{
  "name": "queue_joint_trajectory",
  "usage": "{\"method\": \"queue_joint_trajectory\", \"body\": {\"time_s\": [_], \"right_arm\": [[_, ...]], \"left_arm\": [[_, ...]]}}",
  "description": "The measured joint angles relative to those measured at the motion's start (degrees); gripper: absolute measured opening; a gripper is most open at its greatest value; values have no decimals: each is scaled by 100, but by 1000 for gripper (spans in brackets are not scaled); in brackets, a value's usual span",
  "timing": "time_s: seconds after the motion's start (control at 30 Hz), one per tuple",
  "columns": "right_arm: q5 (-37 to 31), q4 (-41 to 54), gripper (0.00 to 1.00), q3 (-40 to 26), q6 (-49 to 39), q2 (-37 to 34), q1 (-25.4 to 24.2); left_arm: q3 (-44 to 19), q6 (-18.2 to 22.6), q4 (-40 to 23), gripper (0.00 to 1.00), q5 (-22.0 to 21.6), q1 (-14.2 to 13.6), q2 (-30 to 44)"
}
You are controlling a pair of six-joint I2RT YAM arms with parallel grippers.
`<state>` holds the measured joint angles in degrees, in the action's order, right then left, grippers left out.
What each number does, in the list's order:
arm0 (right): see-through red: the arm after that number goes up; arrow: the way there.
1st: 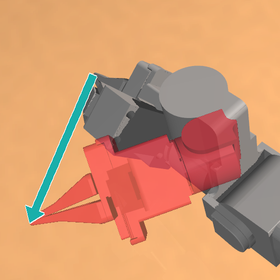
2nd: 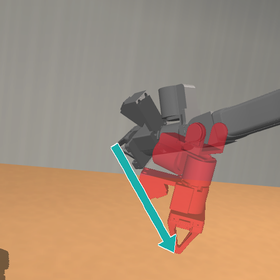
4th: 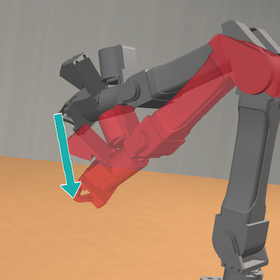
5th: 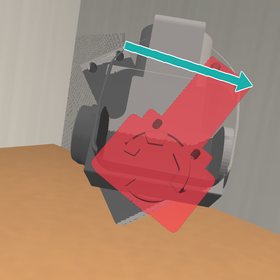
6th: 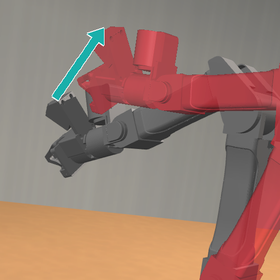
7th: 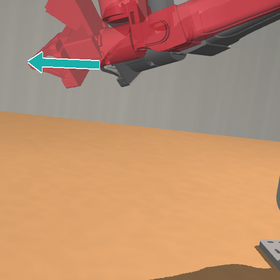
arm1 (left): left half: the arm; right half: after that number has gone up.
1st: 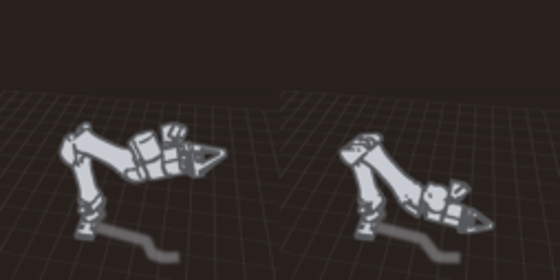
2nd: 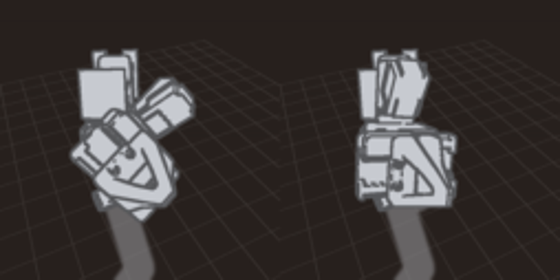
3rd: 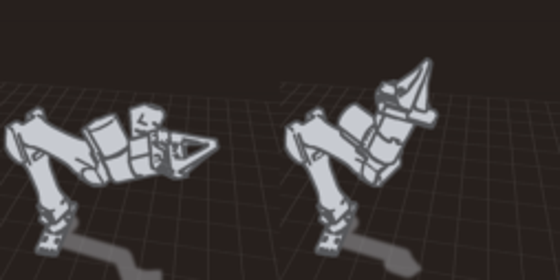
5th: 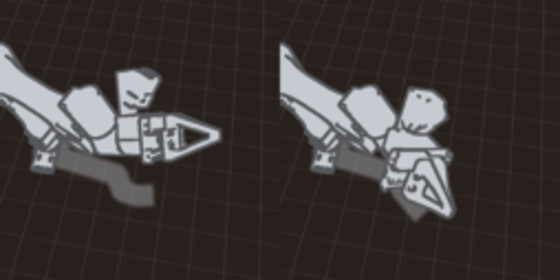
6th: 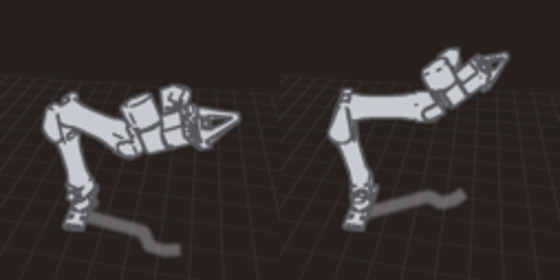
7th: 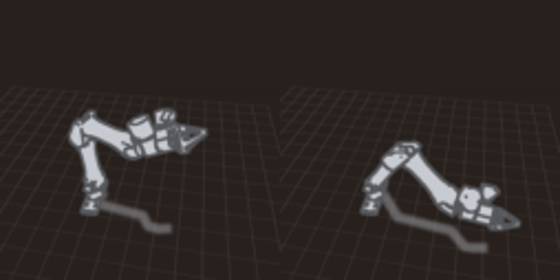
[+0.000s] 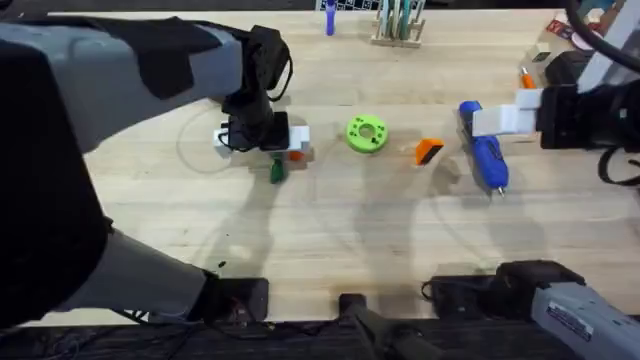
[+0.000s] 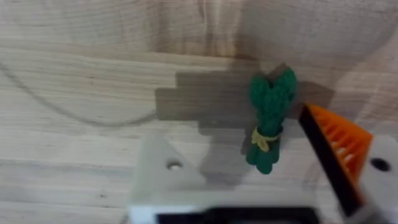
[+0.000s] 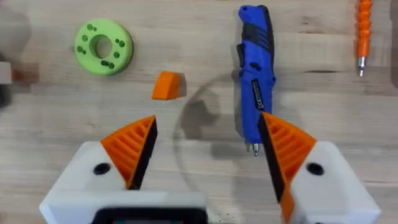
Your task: Pick up the gripper from the table and insert it into the empty holder that is missing its gripper. Then pick up a screw, insert it into the mounting hole, and use the screwdriver to tighten it. Finally, clean up the table by picking up the vegetable and placing it into the bucket.
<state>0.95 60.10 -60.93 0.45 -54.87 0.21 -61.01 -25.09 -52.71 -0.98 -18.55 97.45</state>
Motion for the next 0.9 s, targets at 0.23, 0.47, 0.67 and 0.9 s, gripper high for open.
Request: {"method": "queue_joint_trajectory", "body": {"time_s": [0.23,0.47,0.67,0.9], "right_arm": [[0,0,980,0,-1,0,0],[0,0,980,0,0,0,0],[0,0,979,0,0,0,0],[0,0,980,0,-1,0,0]], "left_arm": [[0,60,-28,47,28,0,2],[0,65,-31,9,32,0,2],[0,65,-20,9,32,0,0],[-294,133,-342,9,33,-2,-362]]}}
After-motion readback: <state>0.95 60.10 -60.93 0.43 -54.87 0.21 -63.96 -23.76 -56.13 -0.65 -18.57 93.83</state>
